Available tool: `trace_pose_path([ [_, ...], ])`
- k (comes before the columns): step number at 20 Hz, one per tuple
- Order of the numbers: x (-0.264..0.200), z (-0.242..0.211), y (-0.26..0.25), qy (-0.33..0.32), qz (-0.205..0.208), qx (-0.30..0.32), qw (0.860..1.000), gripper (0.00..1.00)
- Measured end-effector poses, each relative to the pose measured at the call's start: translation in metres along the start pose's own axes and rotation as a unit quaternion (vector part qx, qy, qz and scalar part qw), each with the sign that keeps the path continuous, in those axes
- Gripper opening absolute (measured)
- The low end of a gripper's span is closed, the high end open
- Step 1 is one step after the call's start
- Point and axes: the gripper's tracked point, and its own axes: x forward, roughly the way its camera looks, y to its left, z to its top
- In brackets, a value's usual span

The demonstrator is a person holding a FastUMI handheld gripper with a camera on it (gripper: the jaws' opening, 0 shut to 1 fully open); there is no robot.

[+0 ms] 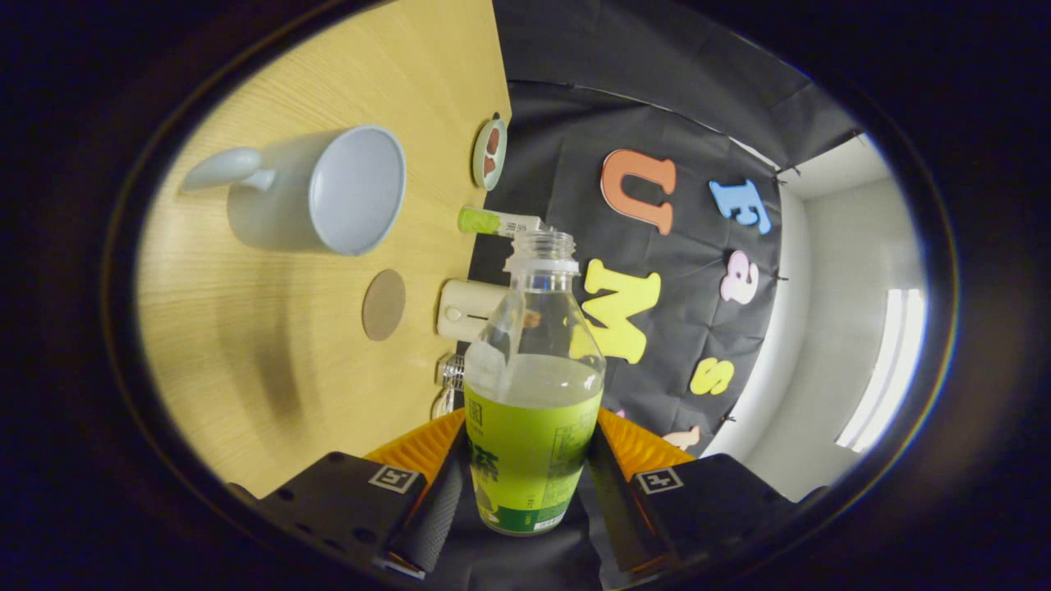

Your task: Take the bottle from table, then pour the juice into the cup, finally place the bottle on the coaster

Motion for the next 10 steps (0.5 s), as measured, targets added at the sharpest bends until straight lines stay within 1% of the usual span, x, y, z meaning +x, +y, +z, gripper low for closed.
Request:
trace_pose_path([
  [10, -0.006, -0.002, -0.019, -0.006, -0.021, -0.021, 1.000, 0.81],
])
